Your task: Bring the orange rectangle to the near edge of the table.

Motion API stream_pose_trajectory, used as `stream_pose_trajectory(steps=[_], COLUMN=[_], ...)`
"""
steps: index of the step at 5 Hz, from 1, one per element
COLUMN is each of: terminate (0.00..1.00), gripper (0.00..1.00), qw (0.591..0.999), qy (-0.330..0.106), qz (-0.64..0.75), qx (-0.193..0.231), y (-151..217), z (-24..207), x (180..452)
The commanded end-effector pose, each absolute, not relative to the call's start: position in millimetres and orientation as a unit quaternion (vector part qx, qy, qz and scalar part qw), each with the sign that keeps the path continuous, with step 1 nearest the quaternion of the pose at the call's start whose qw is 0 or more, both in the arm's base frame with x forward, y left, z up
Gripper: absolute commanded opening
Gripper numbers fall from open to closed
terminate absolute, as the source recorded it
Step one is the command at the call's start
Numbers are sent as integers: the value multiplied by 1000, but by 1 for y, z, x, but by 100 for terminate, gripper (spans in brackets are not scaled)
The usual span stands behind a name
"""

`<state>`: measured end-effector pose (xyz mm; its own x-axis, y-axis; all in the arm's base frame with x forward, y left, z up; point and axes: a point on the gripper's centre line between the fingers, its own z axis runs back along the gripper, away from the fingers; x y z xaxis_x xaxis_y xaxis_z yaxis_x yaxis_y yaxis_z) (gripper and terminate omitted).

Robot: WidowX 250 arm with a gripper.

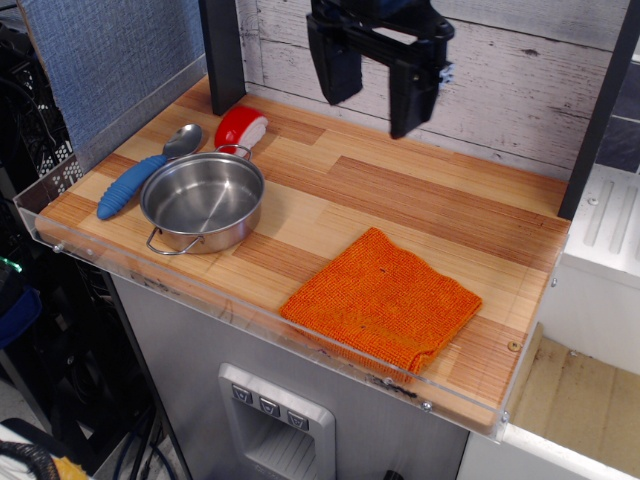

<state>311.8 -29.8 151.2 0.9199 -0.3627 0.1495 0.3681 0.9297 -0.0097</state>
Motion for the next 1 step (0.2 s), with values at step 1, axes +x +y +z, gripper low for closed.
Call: stream_pose_trajectory(steps=[1], terminate=[100], gripper=[100], qw=[977], qy=[-90], qz=[-191], qx=[-16], y=[-28], z=[162], x=[312])
